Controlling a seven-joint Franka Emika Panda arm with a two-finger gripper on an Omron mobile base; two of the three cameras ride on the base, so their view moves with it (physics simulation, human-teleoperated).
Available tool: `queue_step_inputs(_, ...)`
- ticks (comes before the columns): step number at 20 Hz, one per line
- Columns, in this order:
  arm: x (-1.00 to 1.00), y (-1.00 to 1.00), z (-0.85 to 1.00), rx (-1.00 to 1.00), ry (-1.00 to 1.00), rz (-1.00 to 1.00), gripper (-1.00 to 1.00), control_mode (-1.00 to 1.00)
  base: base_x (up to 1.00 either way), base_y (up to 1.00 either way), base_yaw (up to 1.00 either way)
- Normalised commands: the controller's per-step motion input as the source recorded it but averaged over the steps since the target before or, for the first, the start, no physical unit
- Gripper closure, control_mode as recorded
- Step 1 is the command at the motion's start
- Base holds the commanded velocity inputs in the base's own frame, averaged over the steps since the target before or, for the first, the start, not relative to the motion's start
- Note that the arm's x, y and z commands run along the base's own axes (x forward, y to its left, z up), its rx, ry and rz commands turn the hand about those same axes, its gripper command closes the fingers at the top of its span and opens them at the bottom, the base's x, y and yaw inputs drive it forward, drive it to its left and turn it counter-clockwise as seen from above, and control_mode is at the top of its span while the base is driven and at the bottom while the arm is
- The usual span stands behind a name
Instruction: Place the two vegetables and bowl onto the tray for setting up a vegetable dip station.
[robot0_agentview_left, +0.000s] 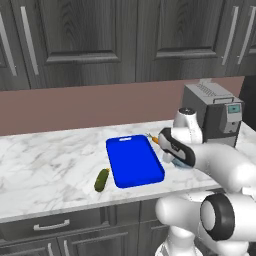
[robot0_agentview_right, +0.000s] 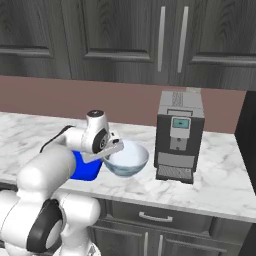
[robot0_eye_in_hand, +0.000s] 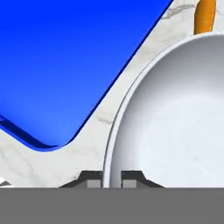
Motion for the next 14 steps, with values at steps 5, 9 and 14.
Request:
queue_step_inputs(5, -0.24, 0.17, 0.38, -0.07, -0.04, 0.21, 1.0, -1.0, 0.0, 0.0, 0.0)
queue_step_inputs(9, -0.27, 0.2, 0.37, -0.12, -0.11, 0.25, 1.0, -1.0, 0.0, 0.0, 0.0)
queue_step_inputs(14, -0.23, 0.22, 0.37, -0.09, -0.13, 0.29, 1.0, -1.0, 0.0, 0.0, 0.0)
